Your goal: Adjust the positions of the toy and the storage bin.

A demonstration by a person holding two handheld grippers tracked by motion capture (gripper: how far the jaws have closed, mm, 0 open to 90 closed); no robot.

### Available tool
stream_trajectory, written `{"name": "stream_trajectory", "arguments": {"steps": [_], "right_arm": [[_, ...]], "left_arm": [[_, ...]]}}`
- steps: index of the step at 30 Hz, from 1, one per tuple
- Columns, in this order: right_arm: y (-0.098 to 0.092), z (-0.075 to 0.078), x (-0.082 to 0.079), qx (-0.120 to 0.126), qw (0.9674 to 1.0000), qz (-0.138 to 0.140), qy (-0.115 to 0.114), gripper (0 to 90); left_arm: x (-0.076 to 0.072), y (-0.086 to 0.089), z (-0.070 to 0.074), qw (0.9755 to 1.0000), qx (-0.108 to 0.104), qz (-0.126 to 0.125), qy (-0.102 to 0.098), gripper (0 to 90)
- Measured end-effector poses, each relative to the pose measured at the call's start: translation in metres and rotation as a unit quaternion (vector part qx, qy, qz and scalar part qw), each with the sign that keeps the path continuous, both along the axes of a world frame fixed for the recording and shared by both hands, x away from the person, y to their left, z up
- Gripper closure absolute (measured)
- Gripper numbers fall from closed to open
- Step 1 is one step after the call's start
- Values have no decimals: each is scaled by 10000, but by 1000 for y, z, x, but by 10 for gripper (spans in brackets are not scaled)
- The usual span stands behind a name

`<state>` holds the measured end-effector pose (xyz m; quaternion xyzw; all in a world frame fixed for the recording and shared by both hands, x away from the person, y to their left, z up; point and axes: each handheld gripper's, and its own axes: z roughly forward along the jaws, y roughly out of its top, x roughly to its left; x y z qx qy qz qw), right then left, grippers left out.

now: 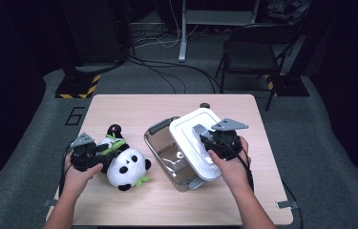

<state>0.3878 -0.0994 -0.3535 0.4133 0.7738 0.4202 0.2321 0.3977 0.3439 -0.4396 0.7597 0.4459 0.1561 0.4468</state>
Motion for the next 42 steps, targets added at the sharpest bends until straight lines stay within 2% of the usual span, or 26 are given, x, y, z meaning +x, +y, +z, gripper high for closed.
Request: {"name": "stream_trajectory", "arguments": {"steps": [18,31,42], "right_arm": [[-49,-9,3,-59,9985,-547,63,667],[-72,-8,2,-46,9965,-839,11,667],[-92,-13,-1,-43,9938,-1110,22,667]], "left_arm": [[0,0,-1,10000,-4,22,-4,415],[0,0,-2,10000,-24,15,24,416],[1,0,-2,10000,-4,7,9,416]]}}
